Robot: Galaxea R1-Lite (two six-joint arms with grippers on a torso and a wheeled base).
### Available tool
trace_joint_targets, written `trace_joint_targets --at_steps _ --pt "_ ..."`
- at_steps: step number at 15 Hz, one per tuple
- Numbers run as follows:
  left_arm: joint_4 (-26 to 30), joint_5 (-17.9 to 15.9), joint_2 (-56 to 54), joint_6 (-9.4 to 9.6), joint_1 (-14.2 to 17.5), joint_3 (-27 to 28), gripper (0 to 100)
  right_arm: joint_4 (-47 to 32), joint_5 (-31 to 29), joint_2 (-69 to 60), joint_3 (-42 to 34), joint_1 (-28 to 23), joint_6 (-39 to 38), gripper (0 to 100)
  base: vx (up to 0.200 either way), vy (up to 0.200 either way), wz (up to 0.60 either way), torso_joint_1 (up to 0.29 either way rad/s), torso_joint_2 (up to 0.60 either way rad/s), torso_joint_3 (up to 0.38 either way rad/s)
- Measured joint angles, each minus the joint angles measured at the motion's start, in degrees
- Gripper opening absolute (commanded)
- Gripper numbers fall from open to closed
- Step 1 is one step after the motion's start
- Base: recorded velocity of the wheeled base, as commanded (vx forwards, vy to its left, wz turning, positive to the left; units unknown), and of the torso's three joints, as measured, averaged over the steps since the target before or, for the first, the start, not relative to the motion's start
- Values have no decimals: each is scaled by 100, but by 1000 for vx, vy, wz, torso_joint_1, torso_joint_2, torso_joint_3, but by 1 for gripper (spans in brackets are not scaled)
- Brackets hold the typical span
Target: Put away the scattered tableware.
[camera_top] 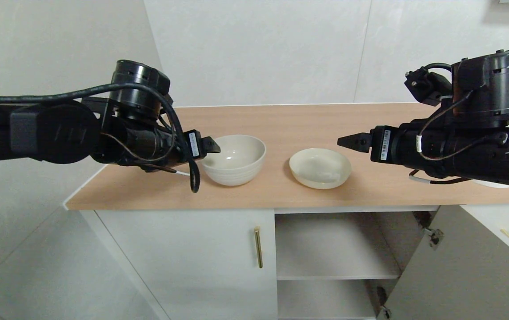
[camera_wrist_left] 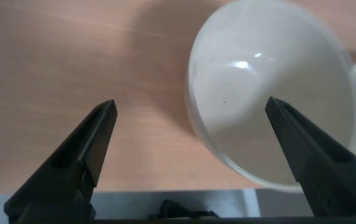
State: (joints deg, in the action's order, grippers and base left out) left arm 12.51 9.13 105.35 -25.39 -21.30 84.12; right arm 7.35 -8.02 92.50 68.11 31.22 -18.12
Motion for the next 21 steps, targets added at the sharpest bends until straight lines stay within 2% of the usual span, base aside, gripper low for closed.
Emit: trace_joint_targets --at_steps 1,7,12,17,21 --pt "-9 1 88 13 -2 22 0 1 0 2 0 -7 0 100 0 0 0 0 0 0" --pt "-52 -5 261 9 -20 50 0 4 1 72 13 -72 6 100 0 0 0 0 0 0" --pt "-35 -5 -85 -13 -41 -79 0 -65 -51 501 256 -333 16 100 0 0 0 0 0 0" --pt "-37 -27 -607 -28 -152 -305 0 -301 -610 1237 651 -477 20 100 0 0 0 0 0 0" --pt "-33 -43 -825 -33 -279 -380 0 -282 -636 1585 733 -510 24 100 0 0 0 0 0 0"
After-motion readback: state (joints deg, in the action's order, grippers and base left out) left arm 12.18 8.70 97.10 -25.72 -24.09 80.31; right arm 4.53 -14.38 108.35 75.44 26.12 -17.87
